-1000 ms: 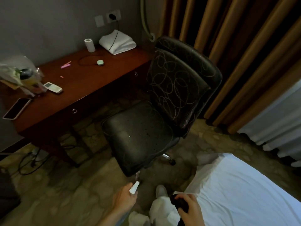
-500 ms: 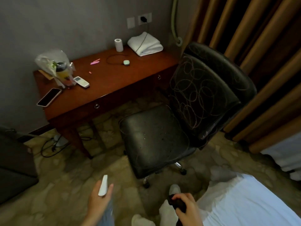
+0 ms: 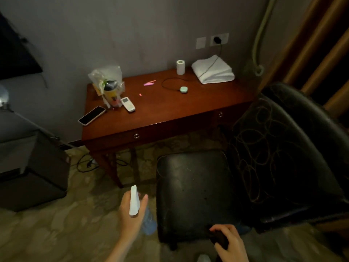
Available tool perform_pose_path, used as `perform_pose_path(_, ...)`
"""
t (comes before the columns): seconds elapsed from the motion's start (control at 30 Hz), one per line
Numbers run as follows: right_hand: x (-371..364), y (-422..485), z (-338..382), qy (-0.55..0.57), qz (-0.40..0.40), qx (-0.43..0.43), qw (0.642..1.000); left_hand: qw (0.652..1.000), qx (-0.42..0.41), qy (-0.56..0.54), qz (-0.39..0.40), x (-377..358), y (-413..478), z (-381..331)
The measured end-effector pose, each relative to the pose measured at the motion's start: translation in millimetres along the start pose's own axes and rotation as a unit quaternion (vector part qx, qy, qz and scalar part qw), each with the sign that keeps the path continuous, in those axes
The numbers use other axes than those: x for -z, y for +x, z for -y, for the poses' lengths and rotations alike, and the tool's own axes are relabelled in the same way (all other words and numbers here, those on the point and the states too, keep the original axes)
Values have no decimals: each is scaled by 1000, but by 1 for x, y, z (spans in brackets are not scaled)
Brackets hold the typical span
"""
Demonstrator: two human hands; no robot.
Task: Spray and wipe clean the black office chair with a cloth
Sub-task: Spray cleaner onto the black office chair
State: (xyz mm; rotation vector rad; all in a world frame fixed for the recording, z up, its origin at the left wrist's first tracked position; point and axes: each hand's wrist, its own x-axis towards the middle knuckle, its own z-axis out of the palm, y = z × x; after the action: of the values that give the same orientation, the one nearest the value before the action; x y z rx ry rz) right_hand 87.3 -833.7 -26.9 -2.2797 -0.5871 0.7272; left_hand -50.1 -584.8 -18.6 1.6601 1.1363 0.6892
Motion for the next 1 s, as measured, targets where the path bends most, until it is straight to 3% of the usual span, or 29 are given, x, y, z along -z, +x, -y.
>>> perform_pose_path(0.27,-21,99,-25,-55,92,38,993,987,118,-30,-106,-41,23,94)
perform_pose_path(0.6,-188,188,-84,9,109,94,990,967,203,105,-116,-73,49,344)
perform_pose_path(1.0,-336,165,-101,122,143,204,961,963,198,113,-145,-81,34,571)
